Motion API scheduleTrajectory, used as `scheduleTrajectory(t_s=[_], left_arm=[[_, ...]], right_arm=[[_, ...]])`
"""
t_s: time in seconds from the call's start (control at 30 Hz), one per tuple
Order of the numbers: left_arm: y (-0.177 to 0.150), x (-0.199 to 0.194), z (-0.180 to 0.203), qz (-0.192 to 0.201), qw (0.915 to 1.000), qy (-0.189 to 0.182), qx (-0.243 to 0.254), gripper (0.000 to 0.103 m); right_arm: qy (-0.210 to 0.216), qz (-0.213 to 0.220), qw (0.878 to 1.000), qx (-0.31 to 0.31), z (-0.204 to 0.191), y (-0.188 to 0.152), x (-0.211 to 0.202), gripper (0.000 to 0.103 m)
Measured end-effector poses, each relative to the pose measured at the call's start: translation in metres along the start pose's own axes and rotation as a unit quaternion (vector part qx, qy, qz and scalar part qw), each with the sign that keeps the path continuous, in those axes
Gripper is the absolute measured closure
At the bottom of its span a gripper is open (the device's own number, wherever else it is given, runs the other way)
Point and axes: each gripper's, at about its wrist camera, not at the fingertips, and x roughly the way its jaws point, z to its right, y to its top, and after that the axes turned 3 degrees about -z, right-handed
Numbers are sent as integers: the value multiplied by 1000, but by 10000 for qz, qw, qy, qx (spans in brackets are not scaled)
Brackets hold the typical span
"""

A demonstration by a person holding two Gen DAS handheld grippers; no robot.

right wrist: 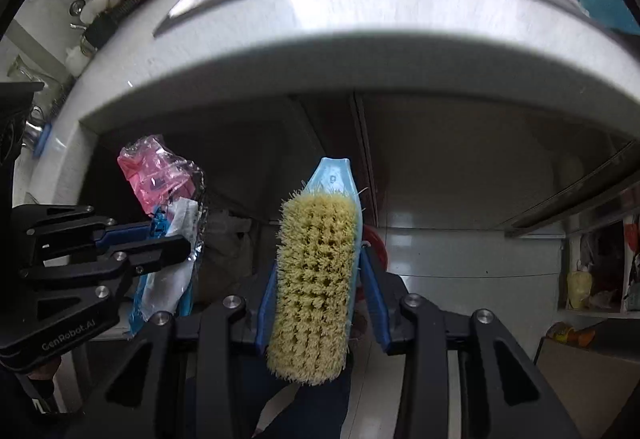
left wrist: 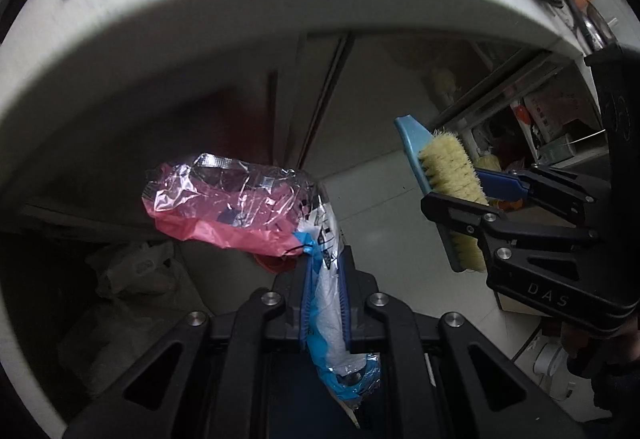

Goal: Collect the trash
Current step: 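Carry the bag and brush down over the red bin with both grippers, then open the left gripper to drop the bag into the red bin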

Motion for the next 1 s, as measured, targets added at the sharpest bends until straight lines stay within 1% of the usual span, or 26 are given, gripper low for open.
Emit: scheduleTrajectory(t_s=[0.1, 0.2, 0.33, 0.4, 0.53, 0.63, 0.67, 0.7, 0.73, 0.77, 0.8, 0.87, 0.97, 1.0], left_arm=[[-5, 48, -9, -124, 9999, -4, -80, 92], [-7, 93, -16, -228, 9996, -36, -173, 92], [-4, 149, -22, -254, 9995, -120, -158, 92], [-2, 176, -24, -340, 9993, -96, -122, 92], [1, 216, -28, -458, 9988, -152, -84, 92], [3, 235, -28, -521, 9986, -65, 16, 90], [5, 238, -28, -541, 9985, -17, -21, 83], [4, 239, -28, -556, 9984, -34, -37, 71], [4, 238, -28, -553, 9985, -20, -15, 62], [3, 234, -27, -478, 9989, 11, 25, 44], [2, 231, -27, -417, 9991, 26, 58, 32], [-1, 225, -30, -325, 9994, 107, 23, 27], [-5, 216, -39, -257, 9995, 125, -115, 27], [-7, 213, -40, -230, 9995, 182, -119, 27]], right_arm=[[44, -149, 9997, 198, 13, -14, 42, 66], [166, -151, 9990, 387, 25, -28, 78, 66], [97, -250, 9984, 501, 40, -42, 126, 66], [-5, -286, 9982, 527, 47, -48, 147, 66], [-70, -339, 9971, 671, 57, -53, 175, 66], [-99, -352, 9967, 728, 62, -53, 187, 66], [-113, -332, 9967, 727, 61, -52, 189, 66], [-112, -327, 9967, 730, 62, -54, 190, 66], [-103, -335, 9966, 740, 58, -50, 193, 66], [-108, -337, 9965, 754, 52, -49, 194, 66], [-105, -349, 9964, 765, 51, -49, 195, 66], [-104, -361, 9964, 766, 50, -45, 190, 66], [-124, -360, 9965, 739, 51, -42, 188, 66], [-122, -360, 9965, 741, 50, -41, 187, 66]])
